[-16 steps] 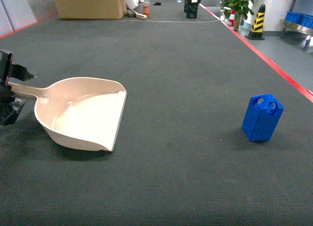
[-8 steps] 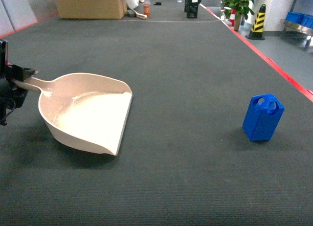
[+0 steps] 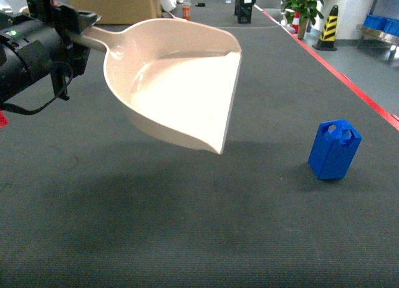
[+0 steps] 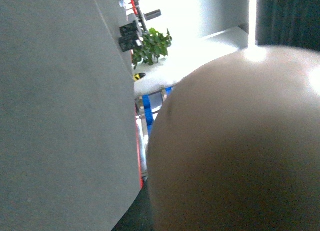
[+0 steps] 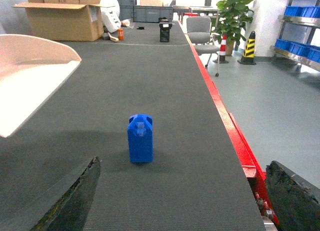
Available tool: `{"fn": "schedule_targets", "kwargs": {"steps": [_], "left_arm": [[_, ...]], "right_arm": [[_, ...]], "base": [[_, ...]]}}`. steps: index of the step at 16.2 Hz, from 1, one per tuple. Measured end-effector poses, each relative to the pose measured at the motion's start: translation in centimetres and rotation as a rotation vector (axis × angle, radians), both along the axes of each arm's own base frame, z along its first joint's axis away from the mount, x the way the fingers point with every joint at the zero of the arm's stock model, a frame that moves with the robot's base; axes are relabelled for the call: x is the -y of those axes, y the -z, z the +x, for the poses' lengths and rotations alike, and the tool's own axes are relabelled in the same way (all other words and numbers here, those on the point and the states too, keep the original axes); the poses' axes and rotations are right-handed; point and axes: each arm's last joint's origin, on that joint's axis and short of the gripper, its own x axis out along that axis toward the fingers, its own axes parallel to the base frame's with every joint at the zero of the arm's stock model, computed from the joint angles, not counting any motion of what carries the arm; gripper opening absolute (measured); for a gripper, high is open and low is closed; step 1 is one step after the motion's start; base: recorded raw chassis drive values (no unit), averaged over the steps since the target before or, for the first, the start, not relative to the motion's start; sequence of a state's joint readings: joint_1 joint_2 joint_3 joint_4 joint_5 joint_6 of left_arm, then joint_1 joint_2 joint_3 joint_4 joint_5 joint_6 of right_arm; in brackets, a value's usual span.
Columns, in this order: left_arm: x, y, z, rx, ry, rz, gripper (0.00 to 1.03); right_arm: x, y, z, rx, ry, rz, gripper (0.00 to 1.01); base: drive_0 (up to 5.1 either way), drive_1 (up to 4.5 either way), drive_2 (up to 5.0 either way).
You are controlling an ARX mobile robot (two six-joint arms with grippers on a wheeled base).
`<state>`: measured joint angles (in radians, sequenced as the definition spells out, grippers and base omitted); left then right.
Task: Place part in tray to right shelf
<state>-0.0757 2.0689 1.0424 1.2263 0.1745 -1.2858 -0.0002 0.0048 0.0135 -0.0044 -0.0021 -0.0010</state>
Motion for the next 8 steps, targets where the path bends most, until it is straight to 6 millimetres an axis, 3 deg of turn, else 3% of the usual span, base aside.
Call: {"fn": "schedule_targets", "kwargs": {"steps": [3,8], "left_arm": [[3.6,-1.7,-0.3,0.057,0.080,-0.064,0.16],[7.8,-0.6,-0.5,-0.051,0.115,-0.086,0.16]], "right_arm": [[0.0,0.0,0.0,0.000,0.000,0.000,0.98],[0.0,0.0,0.0,0.000,0.000,0.000,0.98]], "base": [[0.0,0.00,0.0],[0.0,0.00,0.0]]}}
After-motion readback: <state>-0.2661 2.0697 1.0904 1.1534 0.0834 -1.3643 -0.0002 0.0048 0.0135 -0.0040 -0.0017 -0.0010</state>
